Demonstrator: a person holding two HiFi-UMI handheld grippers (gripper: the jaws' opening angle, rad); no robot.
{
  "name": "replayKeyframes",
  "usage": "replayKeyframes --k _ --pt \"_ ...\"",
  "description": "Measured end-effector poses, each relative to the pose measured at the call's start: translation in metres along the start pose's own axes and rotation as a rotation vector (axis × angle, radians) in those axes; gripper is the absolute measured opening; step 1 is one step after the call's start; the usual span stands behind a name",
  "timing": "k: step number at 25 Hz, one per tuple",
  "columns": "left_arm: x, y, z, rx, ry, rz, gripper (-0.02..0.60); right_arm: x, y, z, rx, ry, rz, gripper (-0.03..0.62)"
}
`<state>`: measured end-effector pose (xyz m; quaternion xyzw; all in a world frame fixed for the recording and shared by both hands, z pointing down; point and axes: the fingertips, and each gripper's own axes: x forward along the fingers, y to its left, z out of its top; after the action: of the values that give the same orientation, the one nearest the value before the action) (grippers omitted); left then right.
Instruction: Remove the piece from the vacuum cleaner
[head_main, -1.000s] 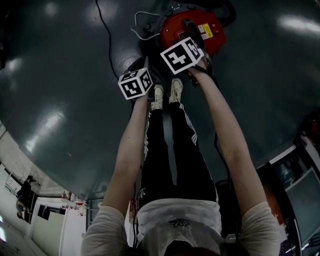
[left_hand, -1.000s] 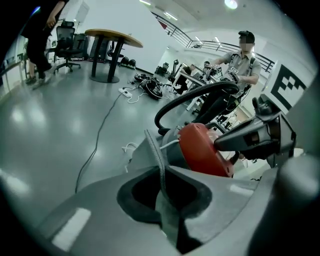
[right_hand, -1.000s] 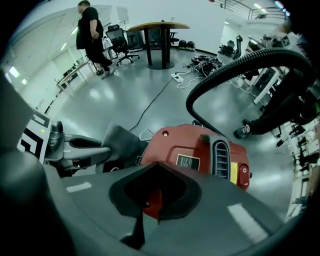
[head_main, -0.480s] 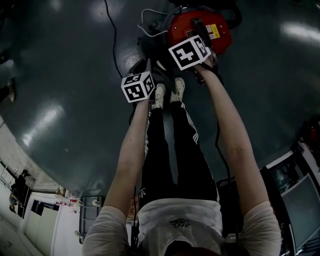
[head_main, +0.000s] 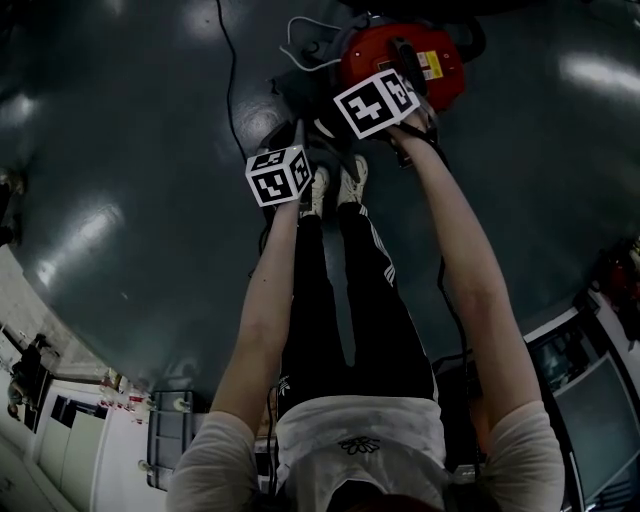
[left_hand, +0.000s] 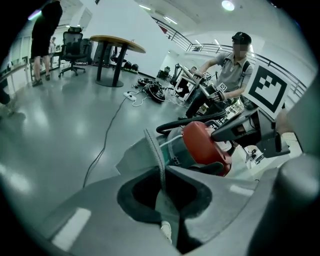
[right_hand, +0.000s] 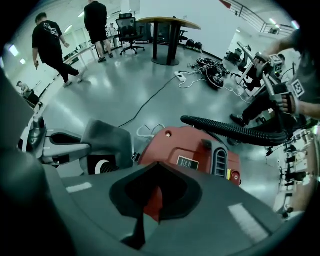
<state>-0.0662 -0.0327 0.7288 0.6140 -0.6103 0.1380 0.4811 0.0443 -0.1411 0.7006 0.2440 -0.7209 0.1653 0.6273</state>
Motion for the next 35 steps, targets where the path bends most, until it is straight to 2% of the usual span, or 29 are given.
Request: replayKeyframes --k 5,10,15,16,19,21,29,31,35 --pt "-0.005 0.006 -0.008 -0.020 0.000 0.001 0.021 -0.001 0.001 0.000 0.012 0.027 0.023 0.012" --pt "-0.005 0.008 -0.013 0.012 0.011 -0.001 0.021 0.003 0.001 -0.001 0.001 0.045 0.016 0.012" --pt "-0.022 0.027 -0.021 -0.025 0.007 0.040 0.020 0.002 -0.002 -0.001 0.021 0.048 0.020 0.012" --pt "-0.028 0.030 -0.021 0.000 0.003 0.028 0.020 0.002 -0.003 -0.002 0.025 0.052 0.023 0.012" --pt "-0.041 0.033 -0.019 0.143 0.014 -0.003 0.020 0.001 -0.004 -0.003 0.032 0.059 0.024 0.012" --pt "-0.044 0.038 -0.015 0.168 0.009 0.005 0.020 0.003 -0.004 -0.003 0.030 0.053 0.011 0.012" --pt "-0.063 0.051 0.025 0.099 -0.060 0.074 0.020 0.002 -0.002 -0.004 0.082 0.079 -0.016 0.020" --pt "-0.076 0.043 0.045 0.074 -0.100 0.077 0.020 -0.011 -0.009 -0.009 0.147 0.045 -0.023 0.020" --pt "-0.119 0.023 0.081 0.065 -0.178 0.063 0.020 -0.062 0.000 -0.018 0.312 -0.048 0.030 0.020"
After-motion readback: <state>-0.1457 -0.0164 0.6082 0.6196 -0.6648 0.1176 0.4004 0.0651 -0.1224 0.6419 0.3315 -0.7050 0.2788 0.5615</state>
